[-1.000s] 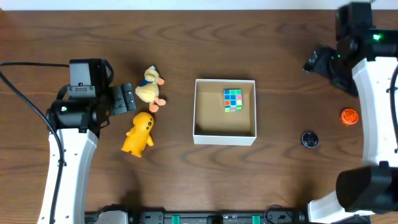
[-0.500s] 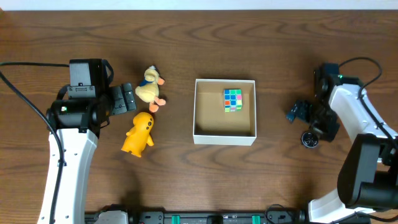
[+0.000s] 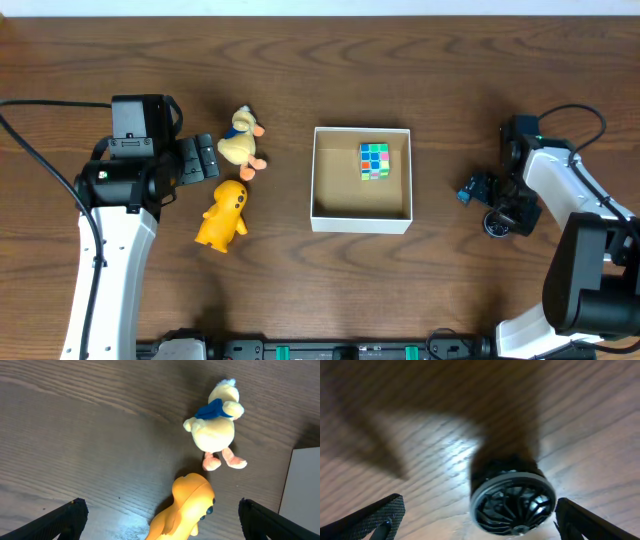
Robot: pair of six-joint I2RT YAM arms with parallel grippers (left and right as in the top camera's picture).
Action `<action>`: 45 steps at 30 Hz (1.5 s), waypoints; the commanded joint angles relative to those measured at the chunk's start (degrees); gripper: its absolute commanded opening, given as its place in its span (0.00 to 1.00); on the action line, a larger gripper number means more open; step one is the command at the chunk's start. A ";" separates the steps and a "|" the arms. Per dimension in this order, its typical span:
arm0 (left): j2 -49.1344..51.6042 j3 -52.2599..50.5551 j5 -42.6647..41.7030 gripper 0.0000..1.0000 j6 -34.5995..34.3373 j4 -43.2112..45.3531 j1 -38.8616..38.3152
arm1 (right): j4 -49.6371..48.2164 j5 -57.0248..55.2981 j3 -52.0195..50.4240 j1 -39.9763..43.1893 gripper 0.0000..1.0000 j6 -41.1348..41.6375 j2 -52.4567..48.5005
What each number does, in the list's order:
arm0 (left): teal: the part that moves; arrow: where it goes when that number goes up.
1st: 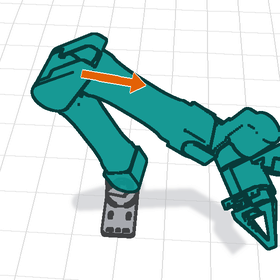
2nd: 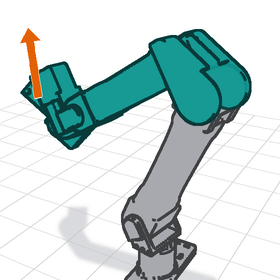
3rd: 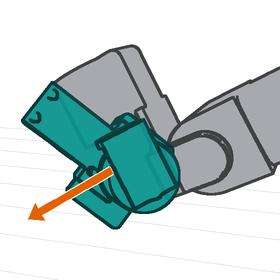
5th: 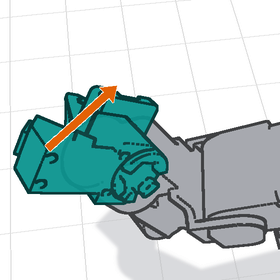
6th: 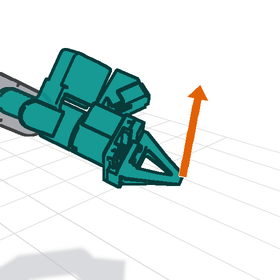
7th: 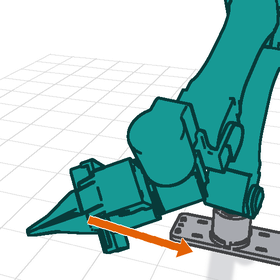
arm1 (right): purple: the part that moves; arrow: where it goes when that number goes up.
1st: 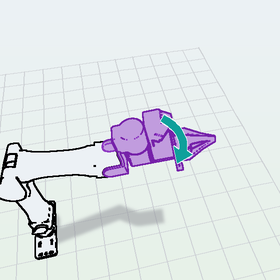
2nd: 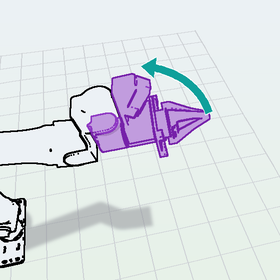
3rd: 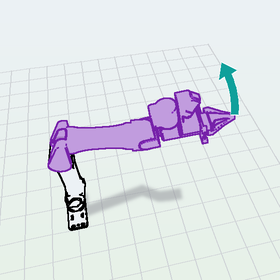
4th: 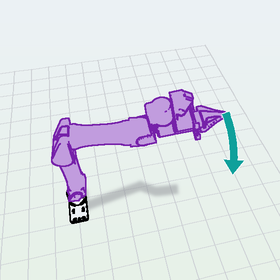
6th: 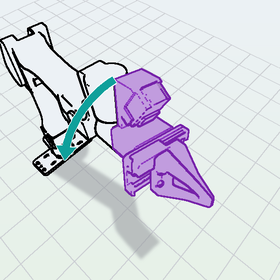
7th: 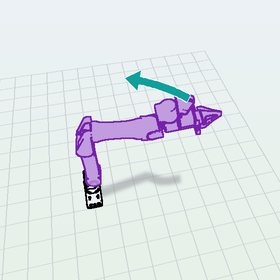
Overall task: Pack container
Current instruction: 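Move right gripper to the black round part and grasp it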
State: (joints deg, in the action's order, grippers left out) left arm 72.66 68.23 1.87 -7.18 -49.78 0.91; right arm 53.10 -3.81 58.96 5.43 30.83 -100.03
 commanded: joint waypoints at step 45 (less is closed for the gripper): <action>0.31 1.22 0.04 0.98 0.94 -0.76 -0.20 | -10.25 -3.26 -8.44 0.24 0.59 0.39 -0.07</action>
State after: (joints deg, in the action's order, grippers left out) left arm 72.66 68.23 1.87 -7.20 -50.37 0.91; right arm 42.37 -4.71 52.27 5.50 31.20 -98.28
